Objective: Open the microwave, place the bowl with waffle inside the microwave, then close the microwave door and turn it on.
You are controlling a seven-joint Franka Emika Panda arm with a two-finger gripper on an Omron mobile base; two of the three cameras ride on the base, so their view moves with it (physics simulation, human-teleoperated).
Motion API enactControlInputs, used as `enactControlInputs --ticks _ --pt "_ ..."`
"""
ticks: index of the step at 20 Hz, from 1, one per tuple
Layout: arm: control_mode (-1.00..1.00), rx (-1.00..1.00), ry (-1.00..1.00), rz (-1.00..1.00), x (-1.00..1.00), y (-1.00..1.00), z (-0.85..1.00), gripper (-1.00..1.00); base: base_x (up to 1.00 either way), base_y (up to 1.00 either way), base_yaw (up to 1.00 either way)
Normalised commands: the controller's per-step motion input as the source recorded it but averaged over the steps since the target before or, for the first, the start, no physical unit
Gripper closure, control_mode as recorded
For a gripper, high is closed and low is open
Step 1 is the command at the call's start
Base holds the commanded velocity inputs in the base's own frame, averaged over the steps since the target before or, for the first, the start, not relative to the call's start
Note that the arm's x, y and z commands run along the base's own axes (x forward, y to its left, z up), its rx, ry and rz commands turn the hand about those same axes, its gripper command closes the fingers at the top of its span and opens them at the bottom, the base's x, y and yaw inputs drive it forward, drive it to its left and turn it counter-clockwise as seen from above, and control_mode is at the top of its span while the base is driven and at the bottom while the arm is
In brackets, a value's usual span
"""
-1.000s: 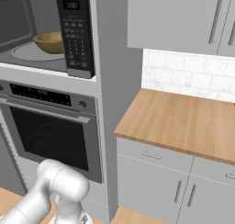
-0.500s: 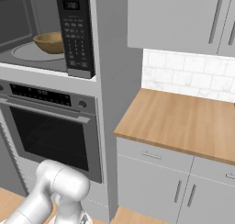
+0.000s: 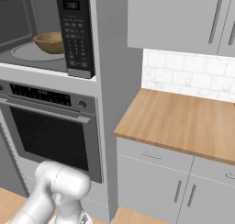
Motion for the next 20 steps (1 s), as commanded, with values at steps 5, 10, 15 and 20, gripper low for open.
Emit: enactControlInputs --ticks 5,10,15,20 --pt "-1.0 0.32 0.4 0.0 0.18 -1.0 0.66 1.0 0.0 0.0 0.0" --pt "-1.0 0.44 0.34 0.0 0.42 -1.0 0.69 1.0 0.0 0.0 0.0" --pt "-1.0 0.56 0.17 0.0 0.91 -1.0 0.43 1.0 0.0 0.0 0.0" --pt "-1.0 0.51 0.08 0.01 1.0 -1.0 0.0 1.0 0.0 0.0 0.0"
